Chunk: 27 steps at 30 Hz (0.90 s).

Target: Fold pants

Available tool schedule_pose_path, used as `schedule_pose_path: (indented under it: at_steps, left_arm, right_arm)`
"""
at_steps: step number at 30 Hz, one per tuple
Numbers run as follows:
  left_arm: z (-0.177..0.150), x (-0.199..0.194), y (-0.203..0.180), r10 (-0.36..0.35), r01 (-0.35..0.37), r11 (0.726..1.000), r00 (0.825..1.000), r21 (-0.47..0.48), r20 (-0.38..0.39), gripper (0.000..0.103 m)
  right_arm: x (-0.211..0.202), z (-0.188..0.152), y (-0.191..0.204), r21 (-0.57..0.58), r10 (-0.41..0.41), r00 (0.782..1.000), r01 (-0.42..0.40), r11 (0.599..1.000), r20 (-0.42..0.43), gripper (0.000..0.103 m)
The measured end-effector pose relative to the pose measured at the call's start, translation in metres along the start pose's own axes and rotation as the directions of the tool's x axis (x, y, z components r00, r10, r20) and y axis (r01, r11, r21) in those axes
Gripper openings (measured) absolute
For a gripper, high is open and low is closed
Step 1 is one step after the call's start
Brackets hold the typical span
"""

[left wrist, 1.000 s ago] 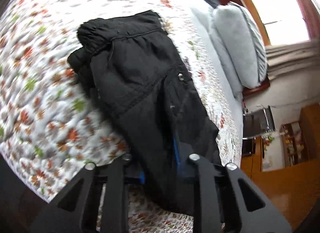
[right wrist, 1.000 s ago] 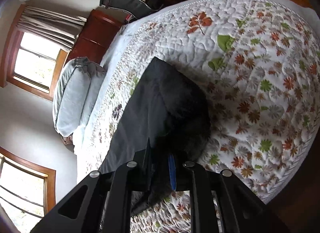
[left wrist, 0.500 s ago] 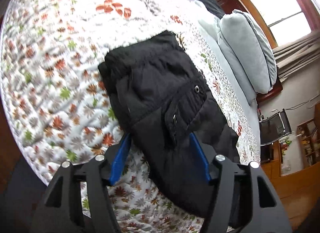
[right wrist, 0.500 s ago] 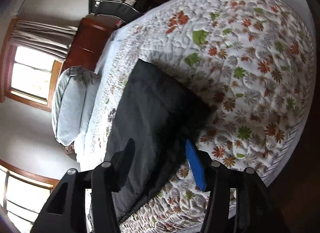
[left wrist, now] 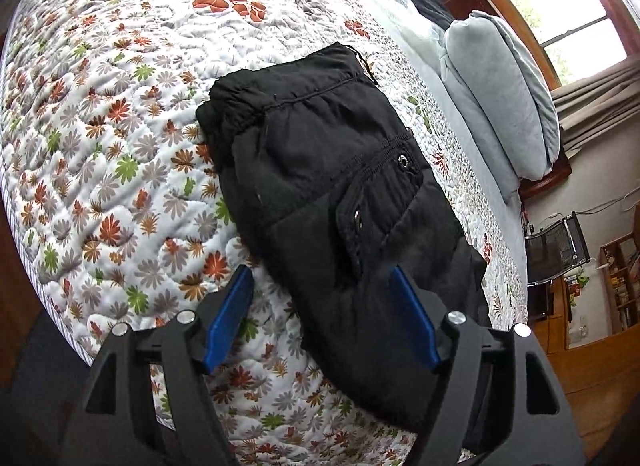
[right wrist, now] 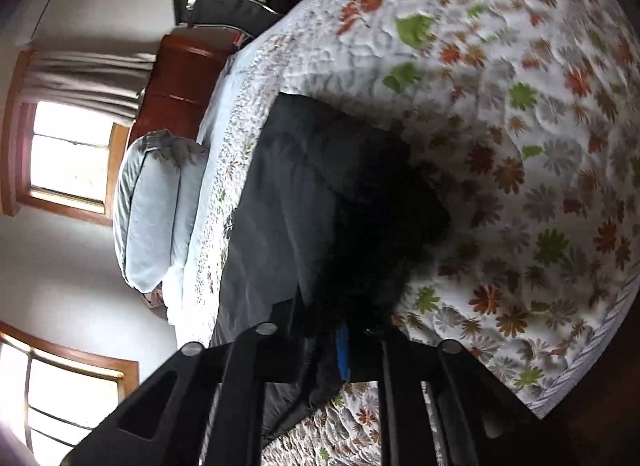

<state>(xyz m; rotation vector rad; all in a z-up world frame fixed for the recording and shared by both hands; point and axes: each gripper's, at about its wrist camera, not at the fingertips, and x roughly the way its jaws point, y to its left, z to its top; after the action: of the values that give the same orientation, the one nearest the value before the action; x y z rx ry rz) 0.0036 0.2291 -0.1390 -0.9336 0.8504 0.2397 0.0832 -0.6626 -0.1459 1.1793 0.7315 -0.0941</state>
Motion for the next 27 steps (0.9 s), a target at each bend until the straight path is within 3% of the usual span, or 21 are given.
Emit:
schedule_pose_path:
  at_steps: [7, 12, 18, 27]
  left_arm:
    - [0.001, 0.003, -0.003, -0.001, 0.001, 1.000, 1.000, -0.004, -0.001, 0.074]
    - [0.001, 0.005, -0.006, -0.001, 0.001, 1.000, 1.000, -0.005, -0.001, 0.075]
    - [0.004, 0.009, -0.004, -0.017, 0.017, 1.000, 1.000, -0.014, -0.010, 0.077]
    - [0.009, 0.012, -0.002, -0.031, 0.031, 0.999, 0.999, -0.016, -0.020, 0.079]
  right_arm:
    - [-0.010, -0.007, 0.048, -0.138, -0.054, 0.997, 0.062, 0.988, 0.061, 0.008]
    - [-0.019, -0.017, 0.105, -0.287, -0.081, 0.989, 0.113, 0.951, 0.121, 0.008]
    - [-0.023, -0.051, 0.182, -0.521, -0.106, 0.976, 0.193, 0.831, 0.193, 0.008]
    - [0.000, -0.118, 0.268, -0.748, -0.074, 0.981, 0.184, 0.638, 0.178, 0.008]
